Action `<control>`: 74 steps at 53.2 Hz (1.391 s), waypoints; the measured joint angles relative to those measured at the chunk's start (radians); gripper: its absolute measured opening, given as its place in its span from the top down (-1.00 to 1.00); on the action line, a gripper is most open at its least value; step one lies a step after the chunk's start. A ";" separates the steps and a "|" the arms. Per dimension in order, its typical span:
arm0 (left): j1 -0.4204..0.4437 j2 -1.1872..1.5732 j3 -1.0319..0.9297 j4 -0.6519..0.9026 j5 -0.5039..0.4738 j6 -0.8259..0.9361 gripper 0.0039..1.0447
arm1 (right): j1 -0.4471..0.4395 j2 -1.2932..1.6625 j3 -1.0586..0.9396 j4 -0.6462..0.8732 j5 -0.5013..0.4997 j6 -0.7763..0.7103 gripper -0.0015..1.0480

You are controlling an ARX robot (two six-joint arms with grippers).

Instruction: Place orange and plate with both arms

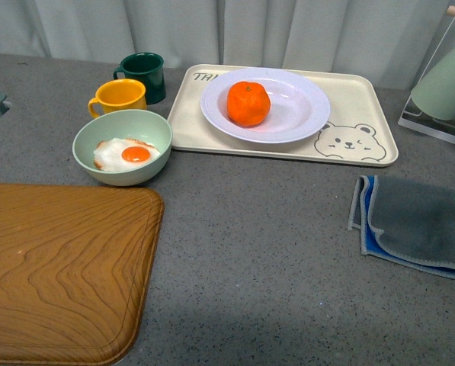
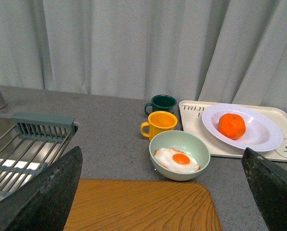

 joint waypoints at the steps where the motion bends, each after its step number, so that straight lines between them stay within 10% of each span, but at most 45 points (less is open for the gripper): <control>1: 0.000 0.000 0.000 0.000 0.000 0.000 -0.88 | -0.003 -0.014 -0.017 -0.002 -0.003 0.000 0.98; 74: 0.000 0.000 0.000 0.000 0.000 0.000 -0.88 | -0.119 -1.062 -0.327 -0.724 -0.113 0.000 0.98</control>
